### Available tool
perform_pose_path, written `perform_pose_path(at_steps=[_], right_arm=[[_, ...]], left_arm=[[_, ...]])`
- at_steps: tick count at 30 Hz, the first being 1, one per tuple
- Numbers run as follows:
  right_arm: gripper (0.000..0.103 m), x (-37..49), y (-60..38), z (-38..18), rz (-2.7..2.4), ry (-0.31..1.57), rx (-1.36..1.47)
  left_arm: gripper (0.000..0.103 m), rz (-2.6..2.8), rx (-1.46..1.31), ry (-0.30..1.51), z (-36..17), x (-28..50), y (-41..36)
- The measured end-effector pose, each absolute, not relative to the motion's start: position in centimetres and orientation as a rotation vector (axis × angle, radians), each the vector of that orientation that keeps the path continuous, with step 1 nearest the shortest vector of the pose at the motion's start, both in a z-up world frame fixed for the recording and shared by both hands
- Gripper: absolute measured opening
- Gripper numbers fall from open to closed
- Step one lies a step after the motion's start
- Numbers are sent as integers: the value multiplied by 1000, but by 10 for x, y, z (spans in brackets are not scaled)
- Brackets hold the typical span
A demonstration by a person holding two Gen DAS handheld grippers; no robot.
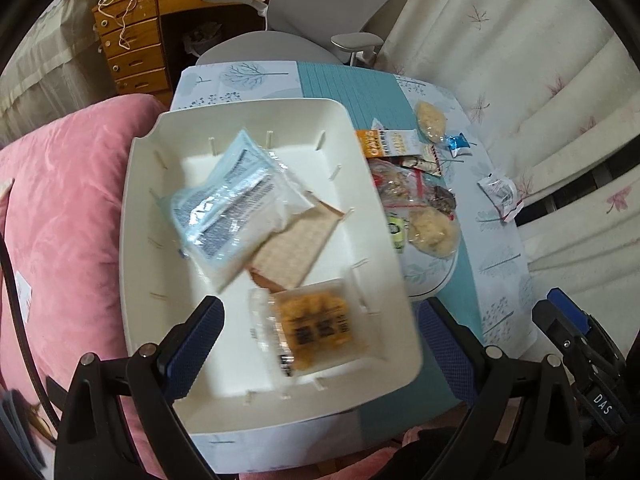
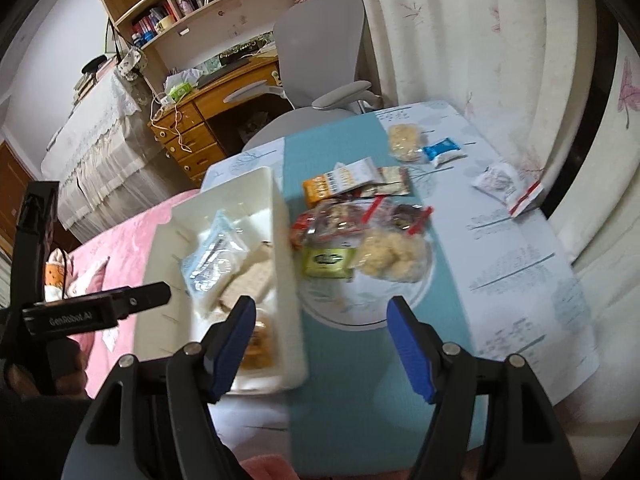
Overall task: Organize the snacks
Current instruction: 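Withdraw both grippers from the tray toward the remaining snacks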
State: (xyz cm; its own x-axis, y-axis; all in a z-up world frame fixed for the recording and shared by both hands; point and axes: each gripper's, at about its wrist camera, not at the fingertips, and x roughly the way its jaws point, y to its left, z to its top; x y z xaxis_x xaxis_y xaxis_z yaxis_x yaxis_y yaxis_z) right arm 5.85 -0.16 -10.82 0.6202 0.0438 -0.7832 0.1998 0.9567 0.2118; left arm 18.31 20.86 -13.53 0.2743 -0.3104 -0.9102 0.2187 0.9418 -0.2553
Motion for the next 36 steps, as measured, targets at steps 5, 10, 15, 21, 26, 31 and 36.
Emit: perform_pose_path(at_steps=[5,10,15,21,26,31,36], right_arm=[[69,60,-40,-101,-76,905,249],[70,64,-80,-96,-70,901,206],[70,68,-113,-96,-59,904,163],[70,70,-145,-103,-43,910,101],[70,73,-168,-109,-38,914,44],[70,81,-186,-116,-34,907,-10],[70,94,-203,-129,-35,916,-48]], left_arm=[[97,-360,-111,1234,-128,180,173],[97,-314,-61,1228,-125,176,133],[97,-283,-52,1237,-129,174,95],[97,-276,-80,1260,-142,175,56],[97,-268,-120,1306,-159,180,33],[97,-218,-158,1327,-176,190,18],[97,-168,-170,1346,-194,203,3]])
